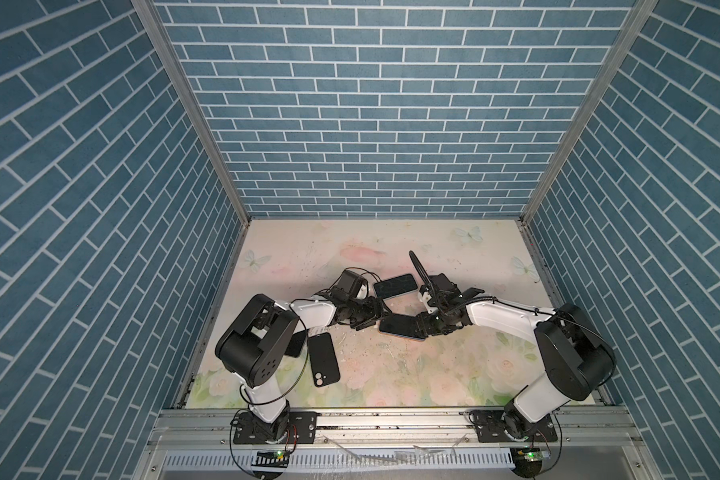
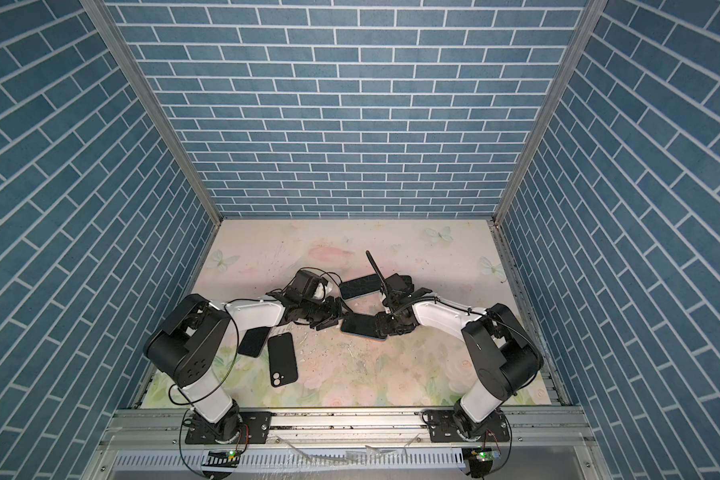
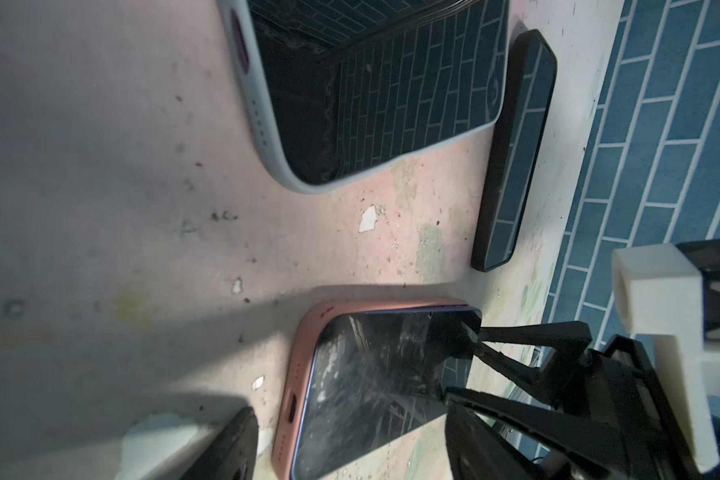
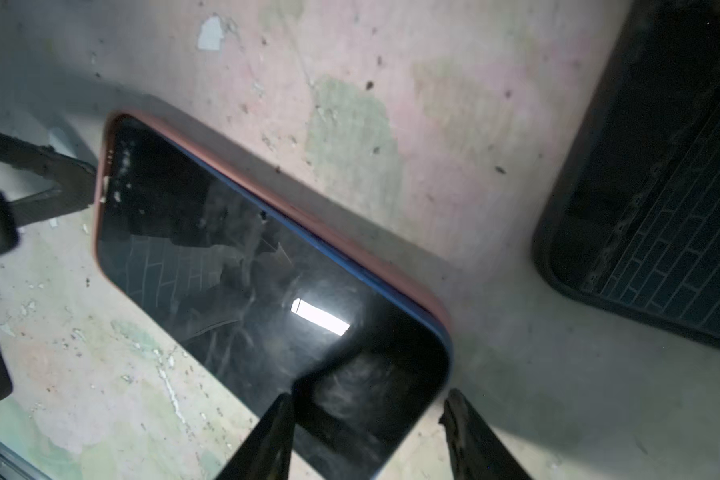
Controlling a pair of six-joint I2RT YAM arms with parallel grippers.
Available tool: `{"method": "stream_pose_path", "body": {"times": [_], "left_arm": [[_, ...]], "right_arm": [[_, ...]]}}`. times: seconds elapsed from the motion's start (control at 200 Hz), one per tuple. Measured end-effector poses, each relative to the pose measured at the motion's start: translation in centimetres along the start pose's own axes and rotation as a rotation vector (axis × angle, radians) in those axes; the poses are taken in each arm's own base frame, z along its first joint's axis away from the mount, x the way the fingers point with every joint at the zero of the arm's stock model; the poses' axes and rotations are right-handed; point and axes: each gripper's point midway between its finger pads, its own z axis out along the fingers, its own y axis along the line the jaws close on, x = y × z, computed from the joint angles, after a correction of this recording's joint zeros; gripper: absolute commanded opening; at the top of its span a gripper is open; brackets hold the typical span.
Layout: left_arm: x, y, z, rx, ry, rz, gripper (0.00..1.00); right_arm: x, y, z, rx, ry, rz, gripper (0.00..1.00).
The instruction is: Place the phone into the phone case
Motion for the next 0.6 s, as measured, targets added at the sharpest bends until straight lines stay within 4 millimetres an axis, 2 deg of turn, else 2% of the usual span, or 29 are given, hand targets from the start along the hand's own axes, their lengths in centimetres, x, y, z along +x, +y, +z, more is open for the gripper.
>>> {"method": "stream_pose_path", "body": {"times": [0.6], "left_arm": [[-0.3, -0.4, 0.3, 0.019, -0.006, 0.006, 0.73]], "right_arm": [[-0.3, 0.3, 1.3, 0.03, -0.024, 0.046, 0.56]]}}
